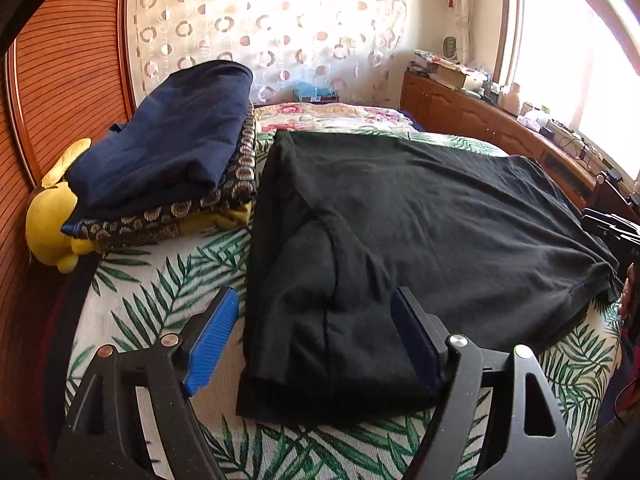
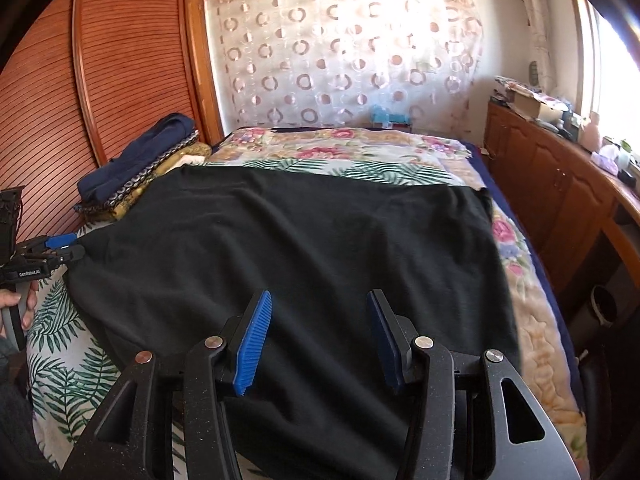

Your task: Fold small clothes

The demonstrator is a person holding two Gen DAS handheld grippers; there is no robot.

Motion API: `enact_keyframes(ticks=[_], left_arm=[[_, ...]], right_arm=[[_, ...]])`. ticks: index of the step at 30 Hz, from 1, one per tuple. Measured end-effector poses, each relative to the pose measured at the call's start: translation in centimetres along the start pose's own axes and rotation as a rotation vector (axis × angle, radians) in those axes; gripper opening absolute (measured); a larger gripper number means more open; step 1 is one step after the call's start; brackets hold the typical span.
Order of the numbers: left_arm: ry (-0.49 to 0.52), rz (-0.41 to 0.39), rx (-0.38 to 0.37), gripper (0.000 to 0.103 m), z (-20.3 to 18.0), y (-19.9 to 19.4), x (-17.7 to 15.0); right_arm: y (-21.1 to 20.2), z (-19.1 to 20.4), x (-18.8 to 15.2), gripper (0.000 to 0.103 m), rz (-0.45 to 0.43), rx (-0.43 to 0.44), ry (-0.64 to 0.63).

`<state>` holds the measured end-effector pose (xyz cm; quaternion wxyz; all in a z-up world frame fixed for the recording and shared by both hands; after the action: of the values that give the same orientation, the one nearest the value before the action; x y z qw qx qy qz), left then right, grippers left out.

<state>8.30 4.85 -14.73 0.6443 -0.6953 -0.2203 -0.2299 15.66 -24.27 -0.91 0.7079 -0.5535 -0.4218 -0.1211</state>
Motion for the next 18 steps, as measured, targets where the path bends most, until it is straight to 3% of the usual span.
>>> enact_keyframes(ticks=[11, 18], left_arm=[[-0.027, 0.028, -0.001, 0.079, 0.7, 0.2, -2.6], [-0.070, 0.013, 0.048, 0.079, 1.7, -0.6, -3.0]], right_arm=[[1.0, 1.8, -2.9, 0.051, 0.093, 0.026, -0.060], [0.5, 0.9, -3.8, 0.051, 0.054, 0.063, -0.004]])
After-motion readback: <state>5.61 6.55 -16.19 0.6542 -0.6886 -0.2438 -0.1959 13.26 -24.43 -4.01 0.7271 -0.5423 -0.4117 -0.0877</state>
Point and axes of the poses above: each gripper's, at about its wrist camera, not at the fingertips, and y roughly the way its jaws point, z to its left, x to its top, the point moved 3 cm from there along y, roughly the way its jaws point, and after that the axes turned 11 degrees about z, right-handed, at the moved point
